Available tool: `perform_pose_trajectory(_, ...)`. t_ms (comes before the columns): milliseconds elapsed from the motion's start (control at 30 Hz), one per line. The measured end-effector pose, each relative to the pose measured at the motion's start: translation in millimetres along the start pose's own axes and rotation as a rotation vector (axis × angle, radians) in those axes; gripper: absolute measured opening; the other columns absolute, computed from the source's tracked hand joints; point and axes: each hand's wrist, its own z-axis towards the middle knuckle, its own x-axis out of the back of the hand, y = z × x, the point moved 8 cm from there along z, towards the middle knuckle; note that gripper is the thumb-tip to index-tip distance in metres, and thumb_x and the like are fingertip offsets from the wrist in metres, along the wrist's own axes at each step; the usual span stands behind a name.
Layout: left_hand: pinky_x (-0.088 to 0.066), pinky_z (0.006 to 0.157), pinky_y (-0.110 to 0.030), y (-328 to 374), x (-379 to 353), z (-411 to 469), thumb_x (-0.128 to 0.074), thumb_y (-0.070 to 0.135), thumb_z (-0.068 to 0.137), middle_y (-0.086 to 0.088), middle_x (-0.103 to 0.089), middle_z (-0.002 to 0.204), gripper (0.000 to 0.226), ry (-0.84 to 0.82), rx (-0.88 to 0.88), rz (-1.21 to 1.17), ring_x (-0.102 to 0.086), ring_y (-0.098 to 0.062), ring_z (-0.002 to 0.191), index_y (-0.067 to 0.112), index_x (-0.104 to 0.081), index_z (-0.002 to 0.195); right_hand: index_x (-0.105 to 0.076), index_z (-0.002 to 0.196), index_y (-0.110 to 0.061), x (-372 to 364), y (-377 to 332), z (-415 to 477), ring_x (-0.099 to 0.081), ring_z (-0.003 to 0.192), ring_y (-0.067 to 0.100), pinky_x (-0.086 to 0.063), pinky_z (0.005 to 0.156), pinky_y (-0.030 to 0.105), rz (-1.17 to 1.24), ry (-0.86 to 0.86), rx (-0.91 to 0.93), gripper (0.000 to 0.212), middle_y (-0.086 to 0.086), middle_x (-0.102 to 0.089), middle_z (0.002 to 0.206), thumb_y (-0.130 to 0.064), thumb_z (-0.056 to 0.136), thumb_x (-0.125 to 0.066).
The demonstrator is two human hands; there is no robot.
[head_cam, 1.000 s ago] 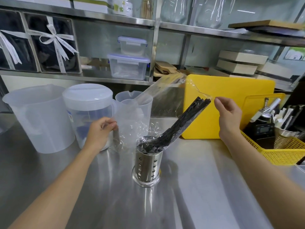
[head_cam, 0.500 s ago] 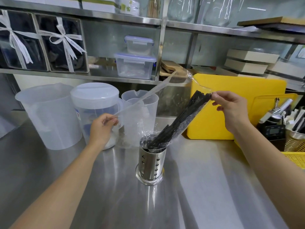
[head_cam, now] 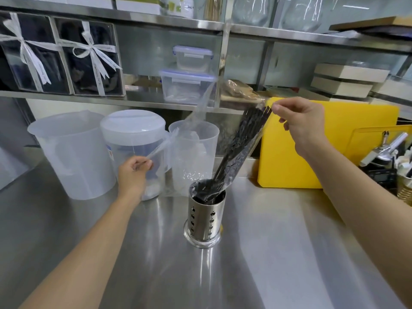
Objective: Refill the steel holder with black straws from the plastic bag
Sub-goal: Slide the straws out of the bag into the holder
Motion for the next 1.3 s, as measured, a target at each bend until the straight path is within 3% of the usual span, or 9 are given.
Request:
perform_pose_trajectory(300, -0.042, 0.074, -0.026, -7, 9, 2, -0.060, 0.000, 0.083, -0.001, -0.059, 0.076, 0.029, 0.045, 0.033, 0.063, -0.054, -0.021, 0.083, 0.024, -0.055, 0.067, -0.067, 0.086, -0.006, -20, -8, 8, -0.048, 0.055, 0.002, -0.038, 0.046, 0.009, -0.032, -0.094, 0.041, 0.005, -0.002, -0.059, 0.068, -0.007, 0.082, -0.064)
perform_pose_trajectory(500, -0.036, 0.056, -0.003, 3, 7, 0, -0.054, -0.005, 0.082, 0.004, -0.053, 0.071, 0.033, 0.093, -0.008, 0.052, -0.048, -0.006, 0.066, 0.023, -0.051, 0.065, -0.068, 0.083, -0.009, -12, -9, 16, -0.051, 0.057, 0.002, -0.039, 0.048, 0.008, -0.045, -0.027, 0.070, 0.004, -0.007, -0.060, 0.067, -0.008, 0.082, -0.065)
perform_pose_trajectory(600, -0.038, 0.064, -0.010, 2, 1, 1, -0.055, -0.004, 0.082, 0.006, -0.054, 0.072, 0.025, 0.076, -0.026, 0.138, -0.050, -0.014, 0.071, 0.019, -0.053, 0.072, -0.068, 0.083, -0.012, -25, -8, 12, -0.051, 0.062, 0.004, -0.039, 0.048, 0.007, -0.135, -0.128, 0.100, 0.005, -0.005, -0.061, 0.072, -0.009, 0.083, -0.064)
perform_pose_trajectory(700, -0.041, 0.072, -0.024, 1, 1, 1, -0.056, -0.001, 0.082, -0.004, -0.059, 0.080, 0.013, 0.110, -0.013, 0.139, -0.053, -0.019, 0.082, 0.011, -0.057, 0.082, -0.068, 0.086, -0.009, -26, -11, 12, -0.052, 0.057, 0.001, -0.039, 0.047, 0.007, -0.105, -0.106, 0.133, 0.005, -0.006, -0.060, 0.070, -0.008, 0.083, -0.064)
perform_pose_trajectory(800, -0.040, 0.070, -0.019, 7, 3, 4, -0.056, 0.000, 0.084, -0.008, -0.058, 0.087, 0.014, 0.148, -0.034, 0.164, -0.052, -0.019, 0.082, 0.014, -0.056, 0.080, -0.067, 0.086, -0.009, -31, -16, 11, -0.051, 0.053, -0.002, -0.038, 0.048, 0.008, -0.134, -0.131, 0.173, 0.005, -0.007, -0.059, 0.068, -0.007, 0.082, -0.064)
perform_pose_trajectory(967, -0.039, 0.063, -0.009, 7, -1, 7, -0.055, -0.001, 0.084, 0.000, -0.055, 0.074, 0.013, 0.131, -0.047, 0.175, -0.052, -0.019, 0.081, 0.012, -0.054, 0.082, -0.064, 0.076, -0.022, -23, -16, 13, -0.053, 0.056, 0.000, -0.039, 0.048, 0.009, -0.068, -0.057, 0.185, 0.016, -0.009, -0.061, 0.069, -0.008, 0.083, -0.064)
perform_pose_trajectory(1067, -0.040, 0.067, -0.022, 4, 2, 8, -0.056, -0.001, 0.082, -0.009, -0.057, 0.081, 0.011, 0.174, -0.025, 0.185, -0.051, -0.019, 0.080, 0.010, -0.055, 0.083, -0.062, 0.072, -0.023, -21, -22, 12, -0.052, 0.051, -0.001, -0.038, 0.047, 0.010, -0.005, -0.051, 0.209, 0.019, -0.008, -0.060, 0.065, -0.007, 0.082, -0.065)
perform_pose_trajectory(1200, -0.037, 0.071, -0.024, 1, 2, 11, -0.056, -0.001, 0.083, -0.011, -0.058, 0.085, 0.009, 0.171, -0.024, 0.237, -0.052, -0.020, 0.081, 0.009, -0.056, 0.083, -0.061, 0.070, -0.022, -24, -26, 11, -0.051, 0.051, 0.000, -0.038, 0.046, 0.010, 0.013, -0.075, 0.228, 0.020, -0.004, -0.058, 0.066, -0.007, 0.082, -0.064)
perform_pose_trajectory(1300, -0.039, 0.060, -0.010, 4, -6, 6, -0.053, -0.005, 0.083, -0.009, -0.058, 0.084, 0.011, 0.137, -0.042, 0.256, -0.051, -0.019, 0.078, 0.006, -0.055, 0.083, -0.062, 0.070, -0.023, -21, -23, 12, -0.052, 0.051, 0.001, -0.039, 0.046, 0.011, 0.069, -0.059, 0.212, 0.021, -0.013, -0.060, 0.060, -0.006, 0.081, -0.065)
